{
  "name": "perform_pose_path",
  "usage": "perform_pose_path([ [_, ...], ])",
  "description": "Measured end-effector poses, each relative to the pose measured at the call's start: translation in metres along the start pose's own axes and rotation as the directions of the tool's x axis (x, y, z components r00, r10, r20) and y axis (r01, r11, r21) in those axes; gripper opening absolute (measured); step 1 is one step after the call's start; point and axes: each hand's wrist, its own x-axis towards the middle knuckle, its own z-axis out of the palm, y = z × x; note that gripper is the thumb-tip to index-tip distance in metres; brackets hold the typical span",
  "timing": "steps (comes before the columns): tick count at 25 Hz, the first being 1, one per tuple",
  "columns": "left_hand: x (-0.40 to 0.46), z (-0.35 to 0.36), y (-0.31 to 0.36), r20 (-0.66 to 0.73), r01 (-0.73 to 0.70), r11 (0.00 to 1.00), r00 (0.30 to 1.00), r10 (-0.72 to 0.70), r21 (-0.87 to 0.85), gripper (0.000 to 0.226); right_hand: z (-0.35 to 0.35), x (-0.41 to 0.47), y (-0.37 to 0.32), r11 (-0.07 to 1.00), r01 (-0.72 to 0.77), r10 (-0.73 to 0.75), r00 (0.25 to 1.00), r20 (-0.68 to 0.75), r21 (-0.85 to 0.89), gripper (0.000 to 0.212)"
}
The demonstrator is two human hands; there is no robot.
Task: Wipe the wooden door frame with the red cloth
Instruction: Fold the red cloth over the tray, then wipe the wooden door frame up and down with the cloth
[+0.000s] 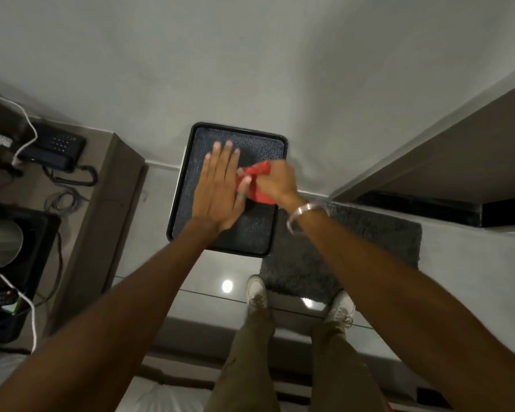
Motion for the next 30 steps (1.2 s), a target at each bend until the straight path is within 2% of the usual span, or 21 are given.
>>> perform_pose_path([
  [1,0.019,-0.027,0.019,-0.061,-0.061,0.998,0.996,0.060,-0.008,0.065,-0.028,-0.008,-0.019,0.970,-0.101,0.112,0.993,-0.037,0.223,0.011],
  [2,0.040,-0.051,0.035,-0.129,-0.114,0.993,0.985,0.113,-0.005,0.063,-0.054,-0.014,-0.036,0.883,-0.164,0.197,0.980,-0.028,0.440,0.017],
  [3,0.067,-0.080,0.057,-0.197,-0.184,0.983,0.964,0.180,-0.001,0.062,-0.088,-0.021,-0.054,0.735,-0.174,0.211,0.977,0.022,0.655,0.028],
  [5,0.114,-0.136,0.104,-0.324,-0.347,0.936,0.880,0.347,0.060,0.061,-0.156,-0.046,-0.083,0.389,-0.059,-0.018,0.997,0.072,0.919,0.048],
  [7,0.149,-0.187,0.156,-0.408,-0.471,0.872,0.776,0.481,0.132,0.062,-0.219,-0.078,-0.108,0.207,0.069,-0.235,0.972,-0.019,0.976,0.044],
  [9,0.167,-0.226,0.207,-0.463,-0.552,0.813,0.681,0.567,0.185,0.063,-0.273,-0.104,-0.123,0.154,0.184,-0.259,0.956,-0.140,0.971,0.046],
  [11,0.177,-0.250,0.254,-0.500,-0.610,0.761,0.600,0.625,0.220,0.063,-0.319,-0.126,-0.125,0.122,0.322,-0.198,0.935,-0.295,0.939,0.048],
  [13,0.187,-0.266,0.289,-0.529,-0.647,0.722,0.535,0.659,0.245,0.064,-0.357,-0.146,-0.121,0.169,0.527,-0.116,0.850,-0.514,0.833,0.042],
  [14,0.192,-0.274,0.304,-0.544,-0.662,0.702,0.500,0.674,0.262,0.064,-0.375,-0.155,-0.116,0.244,0.632,-0.079,0.769,-0.634,0.736,0.044],
  [15,0.198,-0.280,0.319,-0.561,-0.667,0.688,0.465,0.685,0.286,0.064,-0.394,-0.164,-0.110,0.344,0.724,-0.060,0.652,-0.756,0.597,0.047],
  [16,0.205,-0.289,0.337,-0.575,-0.667,0.675,0.432,0.695,0.315,0.064,-0.414,-0.170,-0.104,0.459,0.787,-0.075,0.497,-0.865,0.412,0.049],
  [18,0.222,-0.307,0.372,-0.617,-0.645,0.674,0.377,0.691,0.360,0.066,-0.449,-0.172,-0.095,0.625,0.780,-0.200,0.107,-0.974,-0.043,0.052],
  [19,0.231,-0.318,0.391,-0.646,-0.621,0.688,0.357,0.674,0.376,0.067,-0.466,-0.165,-0.090,0.663,0.692,-0.326,-0.077,-0.942,-0.286,0.052],
  [20,0.240,-0.329,0.409,-0.676,-0.586,0.709,0.339,0.654,0.391,0.067,-0.482,-0.156,-0.085,0.666,0.551,-0.490,-0.186,-0.852,-0.503,0.052],
  [21,0.250,-0.340,0.427,-0.702,-0.549,0.728,0.320,0.636,0.409,0.068,-0.494,-0.146,-0.082,0.635,0.395,-0.649,-0.193,-0.736,-0.664,0.053],
  [22,0.259,-0.350,0.441,-0.724,-0.513,0.745,0.301,0.621,0.426,0.069,-0.500,-0.136,-0.078,0.597,0.269,-0.764,-0.100,-0.638,-0.756,0.059],
  [23,0.268,-0.360,0.453,-0.739,-0.480,0.759,0.286,0.610,0.441,0.069,-0.501,-0.125,-0.071,0.566,0.208,-0.817,0.016,-0.576,-0.798,0.067],
  [24,0.277,-0.367,0.459,-0.750,-0.445,0.772,0.278,0.601,0.454,0.068,-0.501,-0.113,-0.061,0.543,0.196,-0.838,0.075,-0.540,-0.816,0.073],
  [25,0.284,-0.370,0.463,-0.758,-0.399,0.786,0.271,0.593,0.472,0.067,-0.504,-0.103,-0.052,0.520,0.198,-0.852,0.054,-0.521,-0.831,0.074],
  [28,0.295,-0.364,0.466,-0.781,-0.262,0.813,0.241,0.576,0.519,0.068,-0.529,-0.085,-0.052,0.418,0.178,-0.879,-0.168,-0.446,-0.891,0.052],
  [30,0.298,-0.362,0.464,-0.787,-0.247,0.814,0.222,0.576,0.526,0.069,-0.537,-0.077,-0.068,0.438,0.222,-0.834,-0.262,-0.486,-0.871,0.043],
])
